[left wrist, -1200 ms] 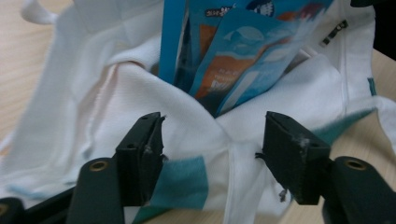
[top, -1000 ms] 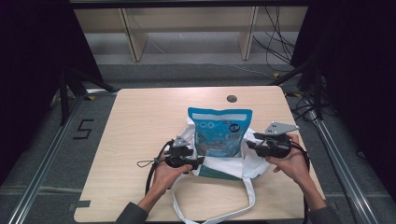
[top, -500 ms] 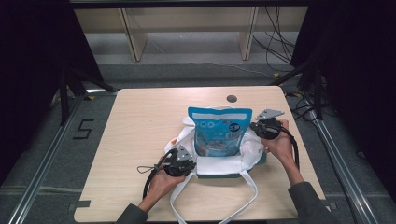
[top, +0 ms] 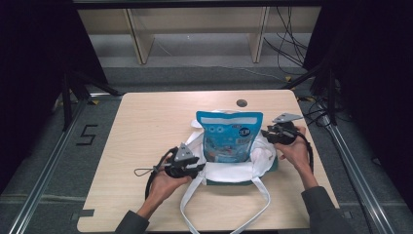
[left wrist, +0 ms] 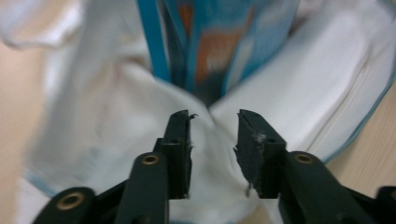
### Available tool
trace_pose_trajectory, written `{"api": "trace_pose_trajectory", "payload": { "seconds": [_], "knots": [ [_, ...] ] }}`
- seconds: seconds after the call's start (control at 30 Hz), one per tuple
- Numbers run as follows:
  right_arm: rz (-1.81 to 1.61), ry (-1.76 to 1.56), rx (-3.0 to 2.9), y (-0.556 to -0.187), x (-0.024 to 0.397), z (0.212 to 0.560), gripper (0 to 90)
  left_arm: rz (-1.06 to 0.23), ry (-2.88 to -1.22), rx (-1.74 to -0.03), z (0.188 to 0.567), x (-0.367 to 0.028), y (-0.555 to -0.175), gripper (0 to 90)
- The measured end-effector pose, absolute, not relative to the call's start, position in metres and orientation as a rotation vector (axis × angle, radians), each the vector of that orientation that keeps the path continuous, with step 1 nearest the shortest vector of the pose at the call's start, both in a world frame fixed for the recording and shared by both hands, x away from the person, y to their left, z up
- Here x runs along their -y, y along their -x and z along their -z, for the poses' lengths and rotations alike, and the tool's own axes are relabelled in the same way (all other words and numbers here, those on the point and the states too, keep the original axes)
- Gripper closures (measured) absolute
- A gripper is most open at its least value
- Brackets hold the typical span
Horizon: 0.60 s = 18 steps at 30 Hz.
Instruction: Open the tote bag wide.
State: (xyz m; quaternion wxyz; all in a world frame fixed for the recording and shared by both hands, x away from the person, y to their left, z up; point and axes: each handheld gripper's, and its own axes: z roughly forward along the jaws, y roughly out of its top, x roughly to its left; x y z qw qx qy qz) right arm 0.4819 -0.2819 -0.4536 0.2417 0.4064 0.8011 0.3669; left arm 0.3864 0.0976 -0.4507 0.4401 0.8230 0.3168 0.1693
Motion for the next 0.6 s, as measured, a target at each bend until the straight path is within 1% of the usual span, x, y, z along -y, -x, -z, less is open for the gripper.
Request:
{"api": "trace_pose_trajectory", "payload": {
  "seconds": [0.03, 0.07, 0.13, 0.17, 0.2, 0.23, 0.27, 0.3, 0.33, 0.37, 0.4, 0.43, 0.47, 0.5, 0.53, 0.57, 0.6],
  "knots": [
    [-1.003, -1.111, -2.191, -0.482, 0.282, 0.454, 60.3, -0.420, -2.044, -0.787, 0.451, -0.098, -0.386, 58.1],
    [-1.051, -1.135, -2.191, -0.468, 0.288, 0.441, 56.9, -0.456, -1.988, -0.818, 0.439, -0.102, -0.394, 56.6],
    [-1.079, -1.124, -2.188, -0.461, 0.291, 0.438, 56.3, -0.473, -1.973, -0.849, 0.435, -0.105, -0.399, 55.0],
    [-1.096, -1.113, -2.198, -0.452, 0.291, 0.435, 55.9, -0.463, -1.946, -0.864, 0.435, -0.105, -0.403, 54.2],
    [-1.080, -1.086, -2.220, -0.441, 0.290, 0.433, 55.0, -0.467, -1.958, -0.890, 0.440, -0.105, -0.414, 53.4],
    [-1.080, -1.086, -2.220, -0.441, 0.290, 0.433, 55.0, -0.467, -1.958, -0.890, 0.440, -0.105, -0.414, 52.7],
    [-1.068, -1.073, -2.245, -0.433, 0.288, 0.436, 55.4, -0.490, -1.973, -0.902, 0.447, -0.105, -0.426, 52.6],
    [-1.068, -1.073, -2.245, -0.433, 0.288, 0.436, 55.4, -0.490, -1.973, -0.902, 0.447, -0.105, -0.426, 52.3],
    [-1.021, -1.054, -2.250, -0.427, 0.285, 0.440, 56.9, -0.508, -1.962, -0.945, 0.451, -0.106, -0.441, 52.3],
    [-1.021, -1.054, -2.250, -0.427, 0.285, 0.440, 56.9, -0.508, -1.962, -0.945, 0.451, -0.106, -0.441, 52.7],
    [-0.985, -1.039, -2.232, -0.425, 0.284, 0.441, 57.7, -0.512, -1.943, -0.968, 0.453, -0.107, -0.449, 52.7],
    [-0.939, -1.012, -2.211, -0.425, 0.284, 0.443, 58.6, -0.470, -1.909, -0.973, 0.459, -0.106, -0.462, 58.8],
    [-0.939, -1.012, -2.211, -0.425, 0.284, 0.443, 58.6, -0.470, -1.909, -0.973, 0.459, -0.106, -0.462, 63.0],
    [-0.946, -1.015, -2.210, -0.426, 0.284, 0.445, 61.2, -0.475, -1.916, -0.964, 0.462, -0.104, -0.468, 63.0],
    [-0.943, -0.989, -2.217, -0.427, 0.285, 0.448, 70.0, -0.499, -1.965, -0.935, 0.466, -0.103, -0.477, 75.0],
    [-0.943, -0.989, -2.217, -0.427, 0.285, 0.448, 70.0, -0.499, -1.965, -0.935, 0.466, -0.103, -0.477, 78.8],
    [-0.923, -0.994, -2.245, -0.428, 0.285, 0.452, 78.4, -0.496, -1.970, -0.947, 0.472, -0.102, -0.485, 80.9]
  ]
}}
